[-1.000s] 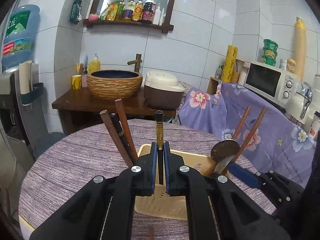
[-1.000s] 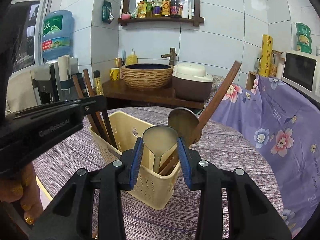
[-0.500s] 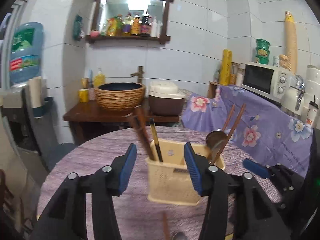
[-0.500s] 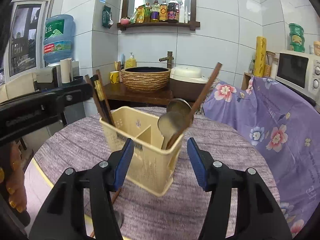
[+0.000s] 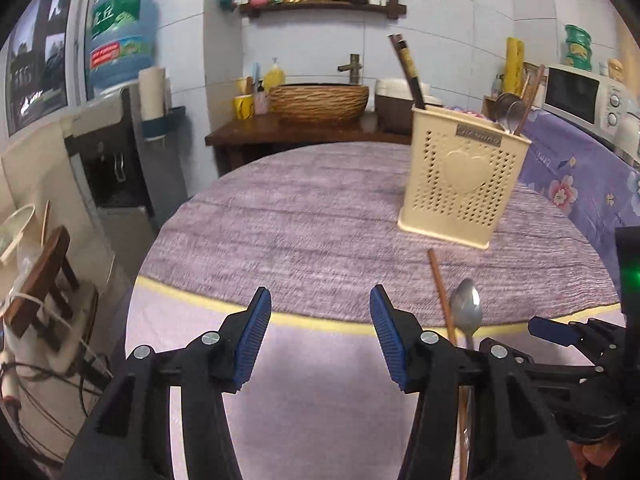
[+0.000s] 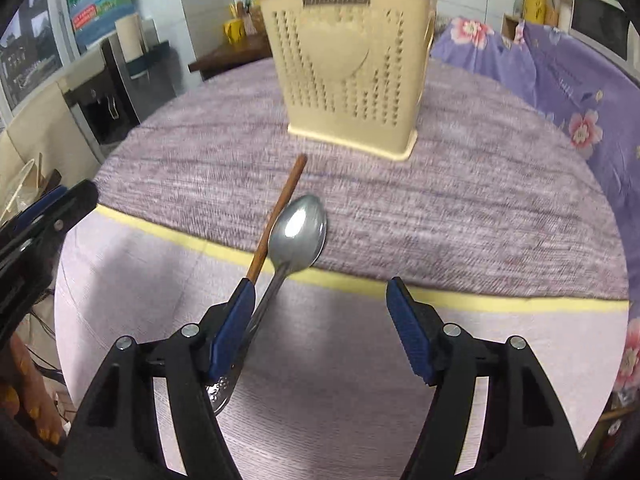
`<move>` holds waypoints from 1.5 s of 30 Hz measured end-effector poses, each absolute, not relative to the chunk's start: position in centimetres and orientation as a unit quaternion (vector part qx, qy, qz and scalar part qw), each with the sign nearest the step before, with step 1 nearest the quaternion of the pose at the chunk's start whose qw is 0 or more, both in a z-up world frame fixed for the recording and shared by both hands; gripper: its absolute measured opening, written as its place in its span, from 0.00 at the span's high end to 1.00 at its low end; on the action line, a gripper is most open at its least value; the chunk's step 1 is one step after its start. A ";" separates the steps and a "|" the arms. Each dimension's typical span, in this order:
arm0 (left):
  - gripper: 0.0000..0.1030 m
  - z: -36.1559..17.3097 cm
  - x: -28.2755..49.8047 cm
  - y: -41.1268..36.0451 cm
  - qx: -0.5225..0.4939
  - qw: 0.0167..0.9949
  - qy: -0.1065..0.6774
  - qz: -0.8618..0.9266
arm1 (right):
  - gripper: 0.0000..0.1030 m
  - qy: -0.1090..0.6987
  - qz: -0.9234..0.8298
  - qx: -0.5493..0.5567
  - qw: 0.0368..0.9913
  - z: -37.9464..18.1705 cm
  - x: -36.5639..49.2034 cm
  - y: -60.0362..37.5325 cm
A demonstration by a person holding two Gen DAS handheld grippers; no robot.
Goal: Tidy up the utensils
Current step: 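Move both open tools back to the last spoon and chopstick, then grasp the metal spoon with the right tool while the left tool grasps the last brown chopstick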
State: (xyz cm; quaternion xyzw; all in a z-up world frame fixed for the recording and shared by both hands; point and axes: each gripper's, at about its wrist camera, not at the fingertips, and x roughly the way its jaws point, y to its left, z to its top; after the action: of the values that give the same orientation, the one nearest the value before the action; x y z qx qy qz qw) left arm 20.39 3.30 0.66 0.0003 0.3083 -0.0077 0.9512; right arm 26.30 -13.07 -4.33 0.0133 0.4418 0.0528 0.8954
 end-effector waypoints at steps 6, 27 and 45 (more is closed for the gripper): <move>0.50 0.4 19.5 4.5 -0.015 0.950 0.311 -0.005 | 0.34 0.460 0.034 -0.013 0.887 -5.7 26.7 -11.7; 0.50 -1.2 19.6 3.1 -0.033 0.938 0.342 -0.041 | 0.33 0.472 0.036 -0.012 0.881 -5.5 25.9 -19.0; 0.50 -1.8 19.7 3.2 -0.043 0.931 0.361 -0.039 | 0.47 0.455 0.194 -0.110 0.862 -4.9 30.5 -14.2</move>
State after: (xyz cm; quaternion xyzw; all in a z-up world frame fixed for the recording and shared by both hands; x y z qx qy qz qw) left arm 19.74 3.18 -1.83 -0.0427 0.3612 -0.0393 0.9307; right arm 30.54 -14.20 -4.95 -0.1103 0.4546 0.1945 0.8622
